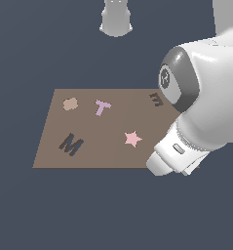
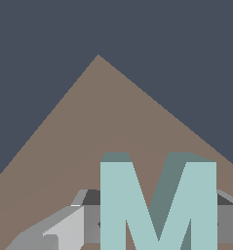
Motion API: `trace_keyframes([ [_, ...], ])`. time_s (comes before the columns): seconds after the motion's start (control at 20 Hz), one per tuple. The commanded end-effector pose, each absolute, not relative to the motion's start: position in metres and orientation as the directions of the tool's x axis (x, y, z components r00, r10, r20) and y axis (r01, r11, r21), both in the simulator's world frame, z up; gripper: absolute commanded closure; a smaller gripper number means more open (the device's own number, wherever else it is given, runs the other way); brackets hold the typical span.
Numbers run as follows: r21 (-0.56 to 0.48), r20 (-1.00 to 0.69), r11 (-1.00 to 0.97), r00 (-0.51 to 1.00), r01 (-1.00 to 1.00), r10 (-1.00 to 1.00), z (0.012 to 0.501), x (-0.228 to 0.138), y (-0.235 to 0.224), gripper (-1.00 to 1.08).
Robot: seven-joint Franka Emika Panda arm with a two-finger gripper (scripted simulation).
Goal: Insert a designated object into the corresponding slot on a board.
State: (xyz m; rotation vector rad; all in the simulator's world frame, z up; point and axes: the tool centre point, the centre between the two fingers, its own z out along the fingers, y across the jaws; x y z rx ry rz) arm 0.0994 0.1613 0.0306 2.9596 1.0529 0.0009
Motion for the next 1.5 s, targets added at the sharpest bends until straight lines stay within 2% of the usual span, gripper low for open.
trace_keyframes([
  [0.0, 0.000, 0.000, -0.775, 0.775, 0.632, 0.632, 0.030, 0.099, 0.162, 1.08],
  [0.8, 0.001, 0.000, -0.720, 0.720, 0.694, 0.694, 0.031, 0.086, 0.154, 1.08],
  [1.45, 0.001, 0.000, -0.488, 0.488, 0.873, 0.873, 0.033, 0.045, 0.118, 1.08],
])
